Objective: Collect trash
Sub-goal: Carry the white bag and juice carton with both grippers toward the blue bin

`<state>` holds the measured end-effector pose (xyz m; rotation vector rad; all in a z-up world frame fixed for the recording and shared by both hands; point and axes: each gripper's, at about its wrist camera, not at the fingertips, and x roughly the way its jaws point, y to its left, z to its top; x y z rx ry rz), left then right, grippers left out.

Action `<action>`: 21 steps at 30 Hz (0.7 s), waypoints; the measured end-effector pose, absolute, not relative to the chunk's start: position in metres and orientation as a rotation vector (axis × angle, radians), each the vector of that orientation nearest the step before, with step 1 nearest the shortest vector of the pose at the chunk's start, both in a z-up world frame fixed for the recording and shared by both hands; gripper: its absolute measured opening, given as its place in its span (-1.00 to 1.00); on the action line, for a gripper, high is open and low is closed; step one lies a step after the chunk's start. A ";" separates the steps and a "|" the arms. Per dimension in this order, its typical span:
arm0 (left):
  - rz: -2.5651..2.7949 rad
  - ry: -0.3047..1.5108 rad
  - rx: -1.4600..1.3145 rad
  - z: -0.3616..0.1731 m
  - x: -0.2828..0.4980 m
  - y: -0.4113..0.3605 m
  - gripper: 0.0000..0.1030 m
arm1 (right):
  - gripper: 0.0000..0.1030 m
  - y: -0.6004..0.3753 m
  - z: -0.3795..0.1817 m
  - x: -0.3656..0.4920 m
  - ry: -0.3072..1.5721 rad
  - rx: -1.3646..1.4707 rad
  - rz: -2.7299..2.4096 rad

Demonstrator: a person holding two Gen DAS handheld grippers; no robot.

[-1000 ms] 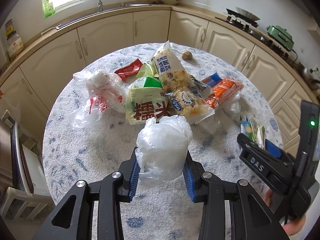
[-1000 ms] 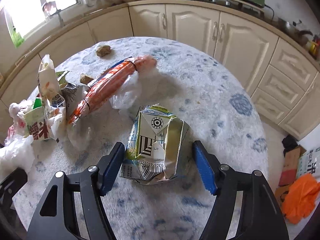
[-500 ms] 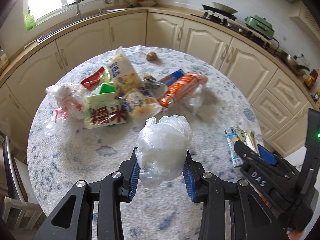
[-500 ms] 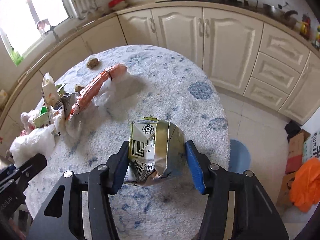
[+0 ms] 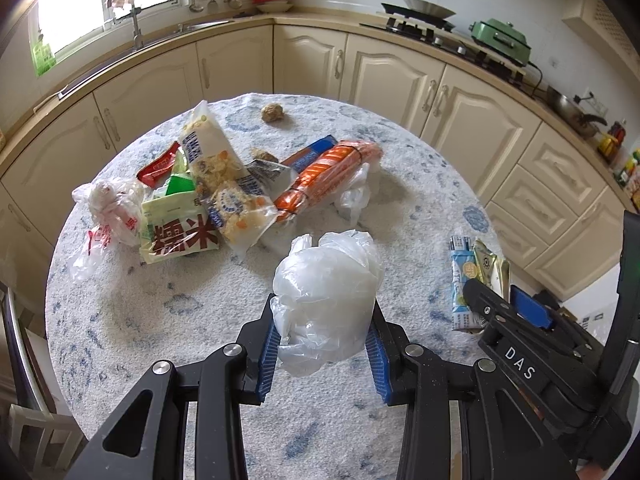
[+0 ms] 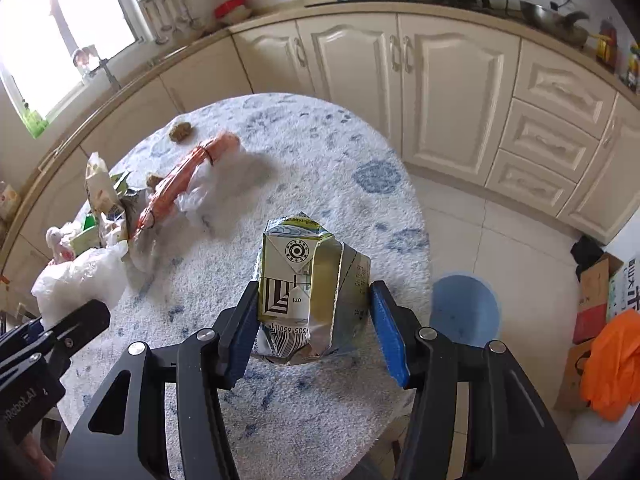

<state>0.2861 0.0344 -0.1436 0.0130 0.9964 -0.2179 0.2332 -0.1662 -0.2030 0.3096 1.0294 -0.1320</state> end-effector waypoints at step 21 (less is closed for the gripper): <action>-0.481 1.040 0.178 -0.159 0.306 -0.127 -0.31 | 0.06 -0.311 -0.202 0.190 1.011 0.430 -0.416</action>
